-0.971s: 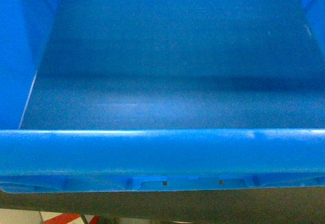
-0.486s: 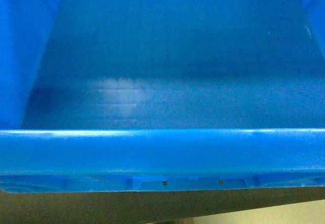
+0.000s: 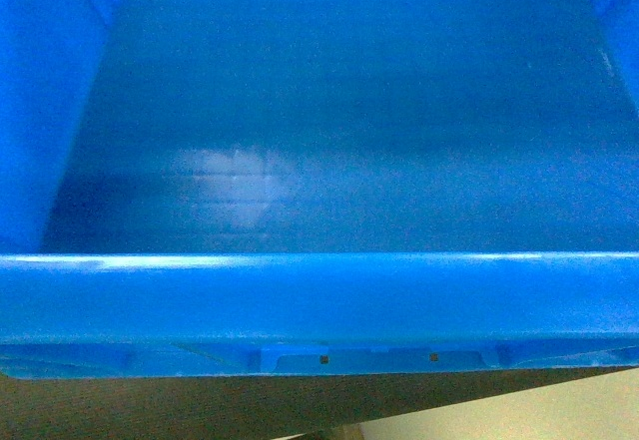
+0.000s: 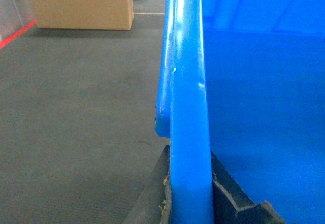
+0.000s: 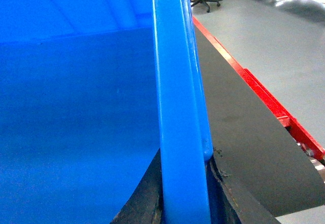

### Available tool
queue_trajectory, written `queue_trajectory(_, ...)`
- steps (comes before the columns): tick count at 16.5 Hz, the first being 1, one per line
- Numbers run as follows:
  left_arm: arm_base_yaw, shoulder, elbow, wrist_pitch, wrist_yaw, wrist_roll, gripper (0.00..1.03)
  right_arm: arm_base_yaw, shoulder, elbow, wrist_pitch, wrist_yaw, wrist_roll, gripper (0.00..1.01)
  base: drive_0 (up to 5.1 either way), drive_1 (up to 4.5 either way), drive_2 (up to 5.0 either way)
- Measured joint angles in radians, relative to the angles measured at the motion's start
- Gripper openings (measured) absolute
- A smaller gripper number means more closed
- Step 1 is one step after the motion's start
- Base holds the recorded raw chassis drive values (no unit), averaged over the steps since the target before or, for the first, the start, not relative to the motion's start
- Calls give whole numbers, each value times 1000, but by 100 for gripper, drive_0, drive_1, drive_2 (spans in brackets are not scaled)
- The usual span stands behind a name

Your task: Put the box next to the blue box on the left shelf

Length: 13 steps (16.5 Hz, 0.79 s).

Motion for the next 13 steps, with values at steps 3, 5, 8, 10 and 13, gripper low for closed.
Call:
queue_trajectory(3,0,0,0,0,0,0,10,0,0,0,0,0,0,16,-152,-152,-152)
queue_trajectory(5,0,0,0,0,0,0,10,0,0,0,0,0,0,16,-163,-163,-163)
queue_trajectory(8,0,0,0,0,0,0,10,0,0,0,0,0,0,16,-163,-163,-163)
queue_trajectory(10,0,0,0,0,0,0,10,0,0,0,0,0,0,16,-144,-144,-144)
queue_trajectory(13,0,0,0,0,-1,0,10,0,0,0,0,0,0,16,-155,-155,-155)
